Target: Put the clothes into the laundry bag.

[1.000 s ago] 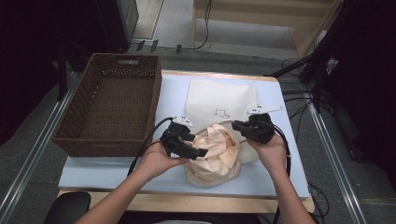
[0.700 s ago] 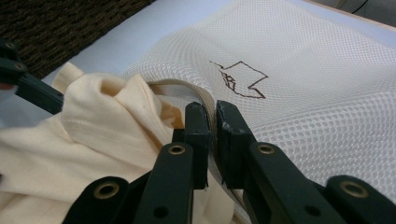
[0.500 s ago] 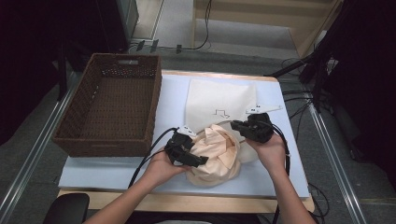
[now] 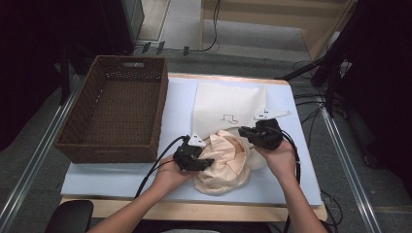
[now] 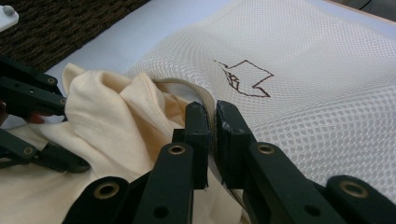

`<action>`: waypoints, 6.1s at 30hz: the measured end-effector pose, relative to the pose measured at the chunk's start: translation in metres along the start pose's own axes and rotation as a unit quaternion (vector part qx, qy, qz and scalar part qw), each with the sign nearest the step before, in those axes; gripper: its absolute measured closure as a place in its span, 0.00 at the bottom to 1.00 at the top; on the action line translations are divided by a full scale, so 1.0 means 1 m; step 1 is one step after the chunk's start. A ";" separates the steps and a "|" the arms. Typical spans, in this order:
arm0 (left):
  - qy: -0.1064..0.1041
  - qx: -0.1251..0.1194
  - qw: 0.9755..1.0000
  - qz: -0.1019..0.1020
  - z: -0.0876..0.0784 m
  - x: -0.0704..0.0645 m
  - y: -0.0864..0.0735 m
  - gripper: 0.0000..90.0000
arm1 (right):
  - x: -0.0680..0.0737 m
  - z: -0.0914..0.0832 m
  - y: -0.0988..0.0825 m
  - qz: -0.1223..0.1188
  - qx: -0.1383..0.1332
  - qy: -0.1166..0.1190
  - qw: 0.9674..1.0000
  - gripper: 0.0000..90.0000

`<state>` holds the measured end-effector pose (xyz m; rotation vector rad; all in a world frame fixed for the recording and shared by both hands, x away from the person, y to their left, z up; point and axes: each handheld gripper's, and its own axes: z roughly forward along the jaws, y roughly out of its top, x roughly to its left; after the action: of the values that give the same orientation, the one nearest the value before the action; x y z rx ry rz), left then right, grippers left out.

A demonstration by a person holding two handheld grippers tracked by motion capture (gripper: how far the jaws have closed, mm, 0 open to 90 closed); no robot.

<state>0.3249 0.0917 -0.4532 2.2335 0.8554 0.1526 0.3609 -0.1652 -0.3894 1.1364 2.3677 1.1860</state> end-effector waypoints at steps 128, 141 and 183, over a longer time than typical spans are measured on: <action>-0.016 -0.005 0.998 -0.067 -0.021 0.038 0.003 0.69 | 0.001 -0.009 0.003 0.000 -0.012 0.009 1.000 0.95; -0.028 -0.016 0.998 -0.046 -0.027 0.030 0.009 0.94 | 0.001 -0.009 0.002 0.000 -0.012 0.007 1.000 0.95; -0.030 -0.022 0.999 -0.036 0.010 -0.005 0.055 0.92 | 0.008 -0.012 0.006 -0.003 -0.017 0.018 1.000 0.96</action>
<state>0.3539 0.0542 -0.4225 2.1524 0.8916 0.0693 0.3525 -0.1636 -0.3768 1.1060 2.3669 1.2501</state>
